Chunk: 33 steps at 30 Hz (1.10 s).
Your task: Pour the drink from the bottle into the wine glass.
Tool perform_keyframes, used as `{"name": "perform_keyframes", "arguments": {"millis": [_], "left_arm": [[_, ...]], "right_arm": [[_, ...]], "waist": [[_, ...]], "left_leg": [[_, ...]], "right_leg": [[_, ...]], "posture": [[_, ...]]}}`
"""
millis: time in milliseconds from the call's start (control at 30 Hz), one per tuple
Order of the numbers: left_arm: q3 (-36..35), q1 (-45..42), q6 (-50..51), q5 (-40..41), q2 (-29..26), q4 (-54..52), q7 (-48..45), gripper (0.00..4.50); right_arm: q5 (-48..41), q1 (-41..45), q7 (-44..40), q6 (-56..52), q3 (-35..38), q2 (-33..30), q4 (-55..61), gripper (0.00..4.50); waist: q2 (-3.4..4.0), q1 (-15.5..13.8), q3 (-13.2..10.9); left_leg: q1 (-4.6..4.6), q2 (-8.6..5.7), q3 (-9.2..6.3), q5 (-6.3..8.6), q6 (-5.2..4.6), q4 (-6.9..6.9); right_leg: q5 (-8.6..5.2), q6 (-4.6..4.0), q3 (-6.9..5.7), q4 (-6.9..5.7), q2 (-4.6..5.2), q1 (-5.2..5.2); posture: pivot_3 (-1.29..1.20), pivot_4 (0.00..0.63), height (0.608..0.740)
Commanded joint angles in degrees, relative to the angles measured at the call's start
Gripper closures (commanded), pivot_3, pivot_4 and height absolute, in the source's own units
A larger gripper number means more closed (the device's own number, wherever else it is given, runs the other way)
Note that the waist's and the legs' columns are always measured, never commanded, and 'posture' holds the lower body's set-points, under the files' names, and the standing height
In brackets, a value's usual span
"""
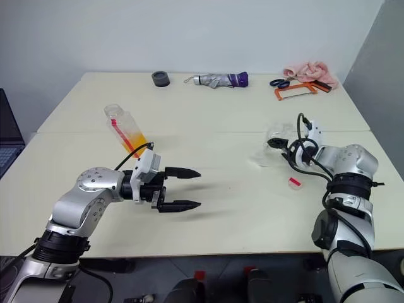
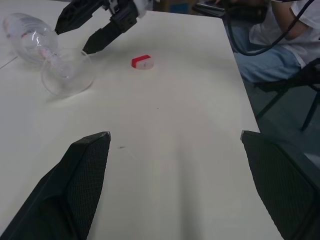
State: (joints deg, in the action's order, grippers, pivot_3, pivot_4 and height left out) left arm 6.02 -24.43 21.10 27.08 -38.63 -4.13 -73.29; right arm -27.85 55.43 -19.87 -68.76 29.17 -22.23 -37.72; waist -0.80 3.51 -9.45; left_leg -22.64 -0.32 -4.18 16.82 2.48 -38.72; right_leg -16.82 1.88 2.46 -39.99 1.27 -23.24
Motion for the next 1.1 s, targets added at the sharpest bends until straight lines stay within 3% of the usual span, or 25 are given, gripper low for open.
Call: {"name": "perform_keyframes", "arguments": {"millis": [33,433,567,767,900,1000,1100], "left_arm": [[-0.8,-0.9,0.1,0.5,-0.6,-1.2,-0.5,0.03],[-0.5,-2.3,0.0,-0.3,0.1,0.1,0.0,0.03],[-0.3,-2.5,-0.2,-0.6,0.3,0.4,0.0,0.0],[-0.5,-2.2,0.1,-0.5,0.2,0.2,0.0,0.0],[-2.1,-1.3,1.5,0.4,-0.3,0.0,1.2,0.0],[-3.6,-0.1,2.6,1.1,-0.7,-0.7,2.5,0.0],[-4.8,1.3,3.6,1.4,-0.8,-1.5,3.9,0.0]], "right_arm": [[-0.5,2.8,-2.7,5.5,-1.0,0.1,-4.5,0.0],[0.3,7.8,-6.0,20.8,-2.8,1.3,-22.0,0.0],[-0.3,8.8,-6.7,23.6,-2.1,1.5,-25.4,0.91],[-1.7,9.3,-8.7,23.3,-1.7,2.4,-25.7,3.16],[-3.7,9.0,-10.5,19.9,-1.6,3.2,-21.7,4.33],[-4.0,6.9,-11.5,18.9,-3.6,5.1,-14.4,4.35],[1.0,1.4,-10.6,27.8,-10.0,8.8,-3.5,4.35]], "waist": [[0.0,0.0,0.0],[0.01,0.0,0.0],[0.01,0.0,0.0],[0.02,0.0,0.0],[0.04,0.0,0.0],[0.07,0.0,0.0],[0.07,0.0,0.0]], "left_leg": [[-0.01,0.0,-0.03,0.0,0.0,-0.01],[-0.01,-0.01,-0.09,0.0,0.01,-0.02],[-0.02,0.0,-0.09,0.0,0.01,-0.01],[-0.01,0.01,-0.09,0.0,0.01,-0.02],[-0.01,0.01,-0.1,0.0,0.01,-0.02],[-0.04,0.04,-0.13,0.0,0.01,-0.02],[-0.05,0.08,-0.18,0.0,0.01,-0.02]], "right_leg": [[0.0,0.0,0.0,0.0,0.0,0.0],[0.0,0.0,-0.01,0.0,0.01,0.0],[0.0,0.0,-0.01,0.01,0.01,0.0],[0.0,0.0,0.0,0.0,0.02,0.0],[0.0,0.0,0.0,0.0,0.02,0.0],[0.0,0.0,-0.01,0.0,0.02,-0.02],[0.0,0.0,-0.03,0.0,0.02,-0.04]], "posture": [[0.0,0.15,0.74],[0.0,0.15,0.74],[0.0,0.15,0.74],[0.0,0.15,0.74],[0.0,0.15,0.74],[0.0,0.15,0.74],[0.0,0.15,0.74]]}}
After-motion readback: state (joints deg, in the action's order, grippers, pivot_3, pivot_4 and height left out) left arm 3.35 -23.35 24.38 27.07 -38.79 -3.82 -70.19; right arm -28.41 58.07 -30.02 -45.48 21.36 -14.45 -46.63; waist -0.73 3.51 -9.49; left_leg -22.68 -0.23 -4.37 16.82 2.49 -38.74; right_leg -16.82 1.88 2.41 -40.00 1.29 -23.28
